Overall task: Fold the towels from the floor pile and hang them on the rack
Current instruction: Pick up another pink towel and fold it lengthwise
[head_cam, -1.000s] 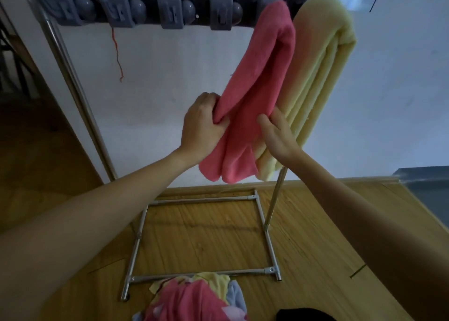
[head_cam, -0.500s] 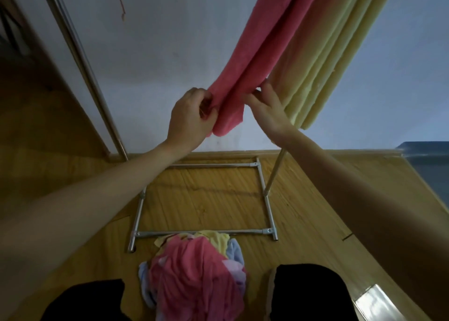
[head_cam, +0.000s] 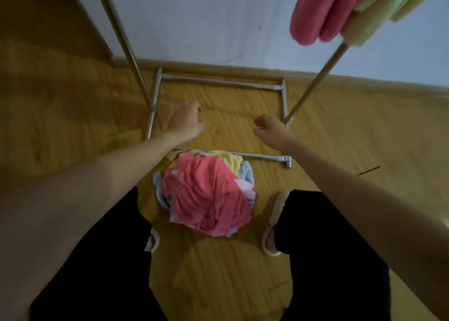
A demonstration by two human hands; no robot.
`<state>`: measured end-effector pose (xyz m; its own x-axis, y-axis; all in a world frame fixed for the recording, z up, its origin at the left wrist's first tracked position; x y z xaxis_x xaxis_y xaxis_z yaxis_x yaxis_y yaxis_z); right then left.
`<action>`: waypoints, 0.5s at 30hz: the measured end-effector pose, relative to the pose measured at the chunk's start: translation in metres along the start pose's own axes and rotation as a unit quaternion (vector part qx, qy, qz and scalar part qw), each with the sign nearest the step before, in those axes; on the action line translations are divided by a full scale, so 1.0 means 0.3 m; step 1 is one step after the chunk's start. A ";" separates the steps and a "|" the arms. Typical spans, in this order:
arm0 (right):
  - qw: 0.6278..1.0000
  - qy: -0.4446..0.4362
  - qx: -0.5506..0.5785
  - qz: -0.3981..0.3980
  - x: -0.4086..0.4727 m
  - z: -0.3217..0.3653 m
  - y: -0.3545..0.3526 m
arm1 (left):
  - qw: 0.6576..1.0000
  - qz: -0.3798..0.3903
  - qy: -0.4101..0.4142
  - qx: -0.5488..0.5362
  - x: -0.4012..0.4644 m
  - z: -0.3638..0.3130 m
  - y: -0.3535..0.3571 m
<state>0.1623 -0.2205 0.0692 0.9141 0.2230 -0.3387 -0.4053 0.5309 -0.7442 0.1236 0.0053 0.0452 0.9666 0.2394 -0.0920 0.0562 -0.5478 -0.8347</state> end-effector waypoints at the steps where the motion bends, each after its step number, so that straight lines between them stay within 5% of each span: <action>1: 0.999 0.004 -0.019 0.027 -0.004 -0.032 0.072 | 1.000 0.017 -0.018 0.006 -0.026 0.054 0.047; 9: 0.966 -0.027 -0.151 0.210 -0.047 -0.217 0.516 | 0.988 0.140 -0.067 0.013 -0.186 0.379 0.355; 15: 0.956 -0.081 -0.228 0.166 -0.036 -0.265 0.697 | 0.989 0.120 -0.086 0.008 -0.194 0.483 0.529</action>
<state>0.0666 -0.1768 -0.1285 0.7096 0.4609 -0.5330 -0.6026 0.0049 -0.7980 0.0400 0.0204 -0.1606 0.8946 0.2384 -0.3780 -0.1745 -0.5923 -0.7866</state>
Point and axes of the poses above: each hand's wrist, its own x-axis towards the middle knuckle, its own y-axis out of the palm, z = x × y, the point moved 2 cm from there along x, towards the middle knuckle, and after that the axes turned 6 degrees about -z, right-handed, at the moved point
